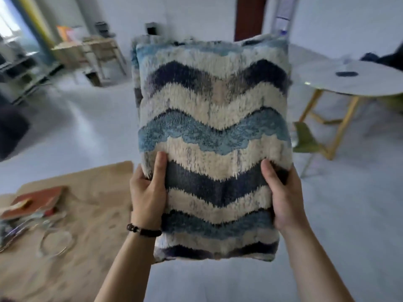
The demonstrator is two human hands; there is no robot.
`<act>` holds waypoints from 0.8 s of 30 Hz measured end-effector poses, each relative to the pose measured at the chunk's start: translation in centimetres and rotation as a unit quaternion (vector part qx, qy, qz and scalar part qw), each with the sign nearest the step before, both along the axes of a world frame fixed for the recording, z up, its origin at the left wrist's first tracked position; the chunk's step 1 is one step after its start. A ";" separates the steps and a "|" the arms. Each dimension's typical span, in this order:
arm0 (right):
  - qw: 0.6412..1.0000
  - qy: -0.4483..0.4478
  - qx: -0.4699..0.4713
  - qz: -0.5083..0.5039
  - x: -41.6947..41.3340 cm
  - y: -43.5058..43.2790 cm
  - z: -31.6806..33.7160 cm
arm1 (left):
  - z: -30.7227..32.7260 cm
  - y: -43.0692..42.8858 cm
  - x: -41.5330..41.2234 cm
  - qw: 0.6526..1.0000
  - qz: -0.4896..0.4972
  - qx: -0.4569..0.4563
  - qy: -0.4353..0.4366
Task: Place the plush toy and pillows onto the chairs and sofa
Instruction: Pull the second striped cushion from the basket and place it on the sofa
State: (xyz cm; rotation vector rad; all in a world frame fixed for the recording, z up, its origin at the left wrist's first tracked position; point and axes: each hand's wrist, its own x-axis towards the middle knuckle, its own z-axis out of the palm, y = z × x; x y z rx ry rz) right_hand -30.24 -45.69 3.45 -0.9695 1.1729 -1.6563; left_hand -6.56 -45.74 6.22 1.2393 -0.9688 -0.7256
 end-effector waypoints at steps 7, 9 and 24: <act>0.995 0.071 0.023 -0.064 -21.0 -2.0 -4.3 | -2.8 -7.4 -20.4 0.984 -0.158 0.065 0.048; 0.990 0.110 0.035 -0.080 -26.5 -2.4 -4.8 | -3.6 -9.0 -26.3 0.975 -0.200 0.087 0.044; 0.956 0.143 0.116 -0.228 -61.4 -17.4 -8.5 | -7.8 -31.6 -65.0 0.925 -0.369 0.069 0.050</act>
